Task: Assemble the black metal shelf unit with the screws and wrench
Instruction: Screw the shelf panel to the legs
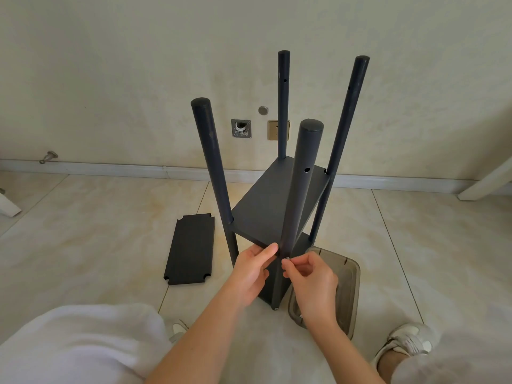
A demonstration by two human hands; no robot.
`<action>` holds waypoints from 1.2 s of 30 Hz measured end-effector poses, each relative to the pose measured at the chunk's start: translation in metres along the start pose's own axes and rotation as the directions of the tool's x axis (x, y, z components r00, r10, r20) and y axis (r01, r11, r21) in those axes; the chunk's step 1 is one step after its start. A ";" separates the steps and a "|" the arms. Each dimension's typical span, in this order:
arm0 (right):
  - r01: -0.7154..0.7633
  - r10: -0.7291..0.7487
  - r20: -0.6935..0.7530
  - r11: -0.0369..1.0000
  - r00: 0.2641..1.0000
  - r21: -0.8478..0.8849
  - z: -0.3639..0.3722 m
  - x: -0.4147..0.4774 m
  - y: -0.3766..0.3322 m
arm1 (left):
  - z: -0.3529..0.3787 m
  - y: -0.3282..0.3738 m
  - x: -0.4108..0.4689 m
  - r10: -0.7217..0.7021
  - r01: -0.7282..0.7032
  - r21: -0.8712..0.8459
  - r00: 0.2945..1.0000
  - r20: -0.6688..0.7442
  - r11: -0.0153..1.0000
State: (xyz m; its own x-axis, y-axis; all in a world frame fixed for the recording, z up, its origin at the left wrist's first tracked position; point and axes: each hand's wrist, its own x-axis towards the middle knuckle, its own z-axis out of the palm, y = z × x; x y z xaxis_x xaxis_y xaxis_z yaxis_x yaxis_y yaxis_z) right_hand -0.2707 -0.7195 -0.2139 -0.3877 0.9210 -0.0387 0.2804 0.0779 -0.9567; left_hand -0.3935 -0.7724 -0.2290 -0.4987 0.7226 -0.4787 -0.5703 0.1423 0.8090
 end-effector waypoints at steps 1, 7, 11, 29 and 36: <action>-0.001 0.001 0.003 1.000 1.000 0.007 0.000 0.000 -0.001 | -0.001 0.000 0.000 -0.008 0.008 0.019 1.000 0.006 1.000; 0.001 -0.001 -0.009 1.000 1.000 0.028 0.000 0.000 0.000 | 0.002 -0.003 -0.002 0.009 -0.009 0.001 0.999 0.032 1.000; 0.012 -0.011 -0.017 0.999 1.000 0.040 0.001 -0.001 0.001 | 0.003 -0.003 -0.002 0.017 -0.017 -0.019 0.999 0.043 1.000; -0.021 0.022 -0.010 0.993 1.000 0.119 0.003 -0.001 0.002 | 0.001 -0.004 -0.002 0.043 -0.038 -0.073 0.997 0.065 0.997; 0.010 -0.012 0.016 0.998 1.000 0.068 0.002 -0.001 0.000 | 0.001 -0.003 -0.006 0.062 -0.058 -0.085 0.997 0.051 0.995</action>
State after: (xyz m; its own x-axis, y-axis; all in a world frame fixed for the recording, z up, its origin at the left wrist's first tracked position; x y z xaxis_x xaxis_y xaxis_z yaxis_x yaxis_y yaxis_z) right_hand -0.2720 -0.7213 -0.2144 -0.4047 0.9139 -0.0322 0.2158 0.0612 -0.9745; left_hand -0.3885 -0.7763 -0.2284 -0.4997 0.7633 -0.4095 -0.5938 0.0423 0.8035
